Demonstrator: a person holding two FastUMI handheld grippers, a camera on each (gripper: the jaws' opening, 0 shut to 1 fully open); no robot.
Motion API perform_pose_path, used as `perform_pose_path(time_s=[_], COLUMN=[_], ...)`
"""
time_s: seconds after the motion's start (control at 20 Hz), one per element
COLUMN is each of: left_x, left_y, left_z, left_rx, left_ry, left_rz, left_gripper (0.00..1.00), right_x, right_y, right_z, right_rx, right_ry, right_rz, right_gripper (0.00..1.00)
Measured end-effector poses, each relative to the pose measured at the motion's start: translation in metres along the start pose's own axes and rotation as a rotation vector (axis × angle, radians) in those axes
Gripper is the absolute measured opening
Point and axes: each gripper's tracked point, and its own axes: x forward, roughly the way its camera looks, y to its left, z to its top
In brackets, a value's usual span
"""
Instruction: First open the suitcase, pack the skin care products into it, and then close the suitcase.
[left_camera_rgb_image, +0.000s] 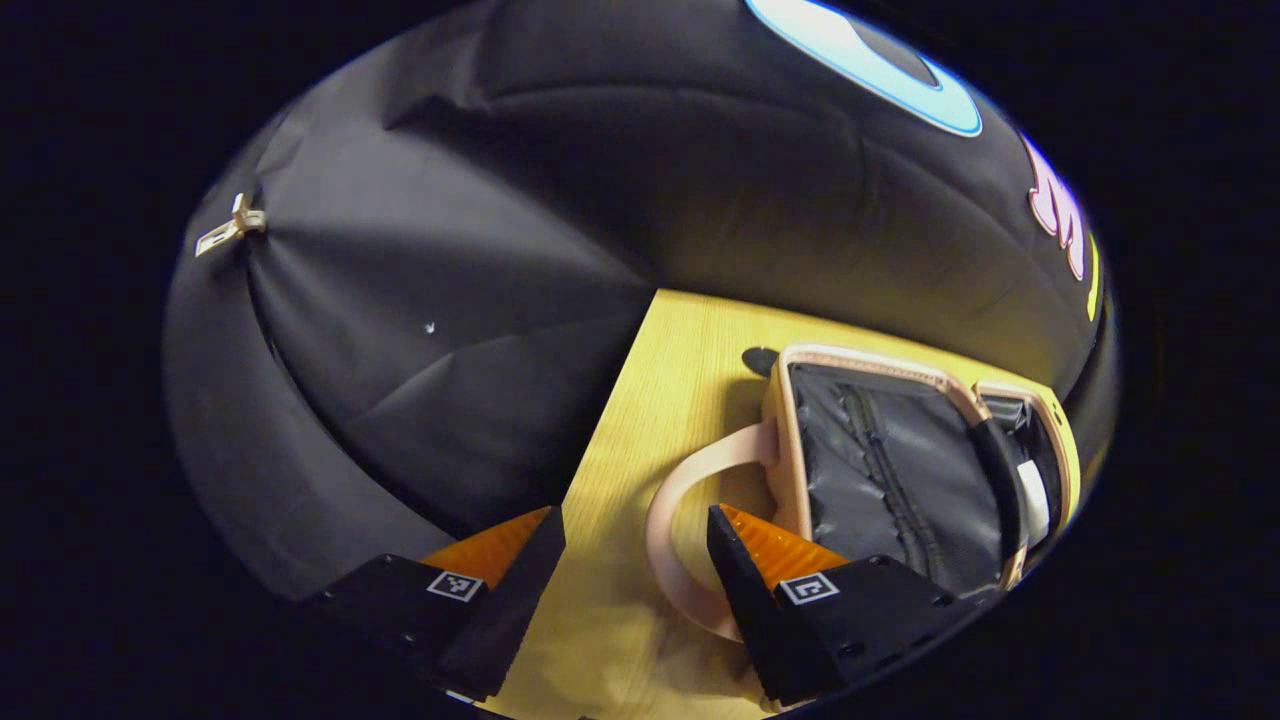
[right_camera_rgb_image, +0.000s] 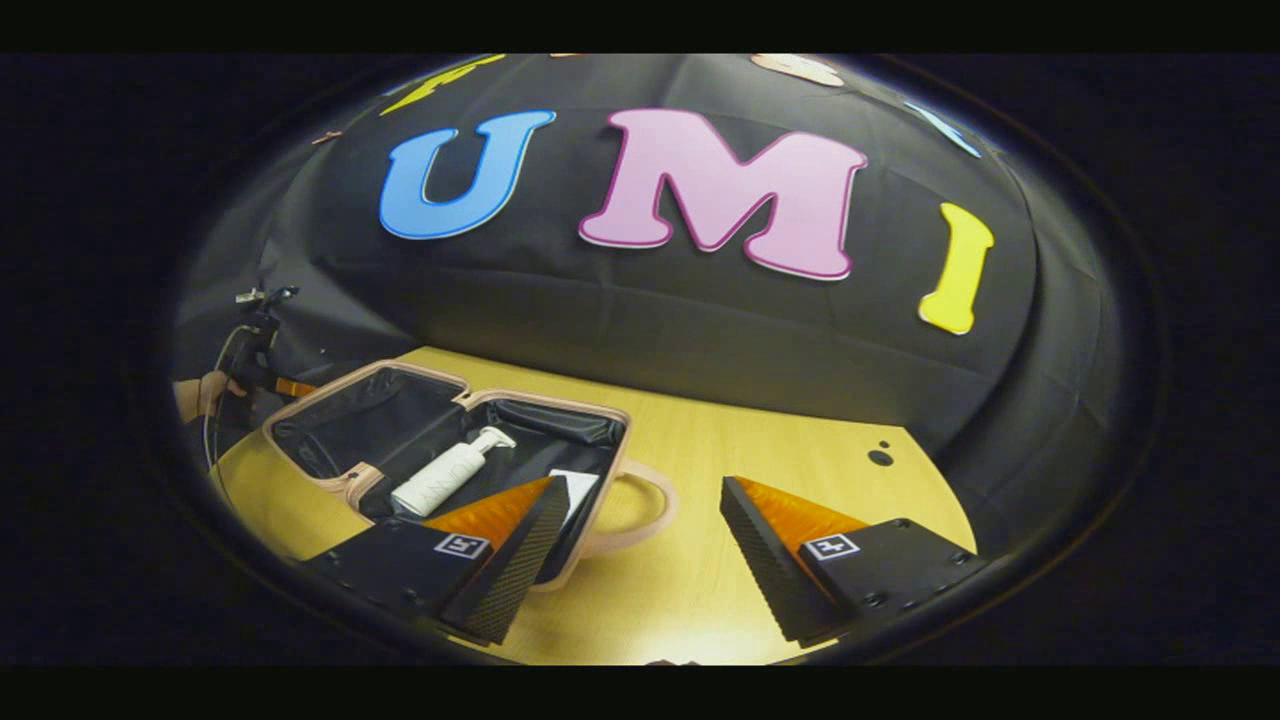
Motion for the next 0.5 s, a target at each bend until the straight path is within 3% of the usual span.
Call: perform_pose_path(time_s=[0.1, 0.3, 0.35, 0.45, 0.5], left_x=[0.007, 0.004, 0.003, 0.008, 0.007], left_y=[-0.010, -0.022, -0.025, -0.022, -0.020], left_z=[-0.002, -0.011, -0.014, -0.021, -0.023], left_rx=[0.013, 0.027, 0.025, 0.013, -0.008], left_ry=[0.033, 0.122, 0.141, 0.178, 0.187], left_rz=[-0.068, -0.157, -0.157, -0.151, -0.148], left_gripper=[0.90, 0.73, 0.53, 0.50, 0.41], right_x=[-0.016, -0.031, -0.034, -0.036, -0.038], right_y=[-0.007, -0.029, -0.035, -0.041, -0.044], right_z=[0.000, -0.013, -0.016, -0.018, -0.020], right_rx=[0.012, 0.013, 0.019, 0.041, 0.048], right_ry=[-0.018, 0.014, 0.018, 0.014, 0.014], right_rz=[-0.011, -0.039, -0.049, -0.064, -0.071], right_gripper=[0.97, 0.98, 0.98, 0.97, 0.97])
